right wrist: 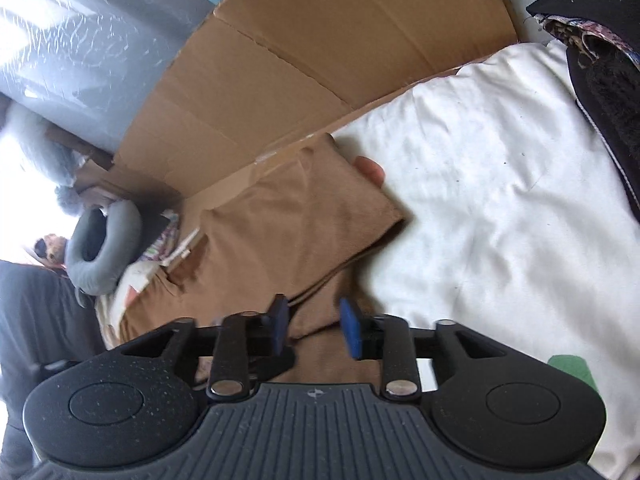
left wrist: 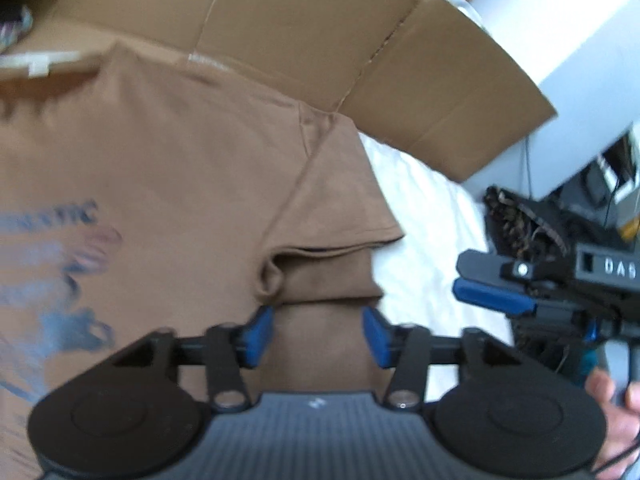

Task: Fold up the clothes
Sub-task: 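Lay the sleeve over the shirt body and open the right tool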

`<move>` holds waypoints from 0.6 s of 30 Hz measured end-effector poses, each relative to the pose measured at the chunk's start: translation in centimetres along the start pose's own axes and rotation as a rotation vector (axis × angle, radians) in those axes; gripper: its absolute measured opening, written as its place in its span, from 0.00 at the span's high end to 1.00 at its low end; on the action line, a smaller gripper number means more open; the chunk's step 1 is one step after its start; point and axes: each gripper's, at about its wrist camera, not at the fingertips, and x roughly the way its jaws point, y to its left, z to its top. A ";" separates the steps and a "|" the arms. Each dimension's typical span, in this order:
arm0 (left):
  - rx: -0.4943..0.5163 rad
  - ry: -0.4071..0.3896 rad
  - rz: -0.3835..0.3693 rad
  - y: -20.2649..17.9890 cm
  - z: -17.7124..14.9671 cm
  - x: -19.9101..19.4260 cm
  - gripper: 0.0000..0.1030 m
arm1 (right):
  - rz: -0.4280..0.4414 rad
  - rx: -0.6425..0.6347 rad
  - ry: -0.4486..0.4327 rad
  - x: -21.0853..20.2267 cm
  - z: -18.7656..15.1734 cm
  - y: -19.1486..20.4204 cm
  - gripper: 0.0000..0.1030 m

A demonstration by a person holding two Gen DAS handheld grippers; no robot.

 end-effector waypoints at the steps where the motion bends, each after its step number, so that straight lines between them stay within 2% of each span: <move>1: 0.020 -0.003 0.013 -0.1 0.2 0.1 0.43 | -0.009 -0.011 0.000 0.1 -0.1 0.0 0.63; 7: 0.059 -0.017 0.048 1.1 0.3 0.8 0.43 | -0.084 -0.086 0.004 1.3 -0.8 0.1 0.63; 12: 0.038 0.001 0.027 1.9 0.5 1.8 0.52 | -0.147 -0.170 0.040 3.4 -2.3 0.5 0.61; 18: 0.044 -0.022 0.030 2.1 1.1 1.9 0.64 | -0.199 -0.245 0.047 5.3 -3.4 0.8 0.61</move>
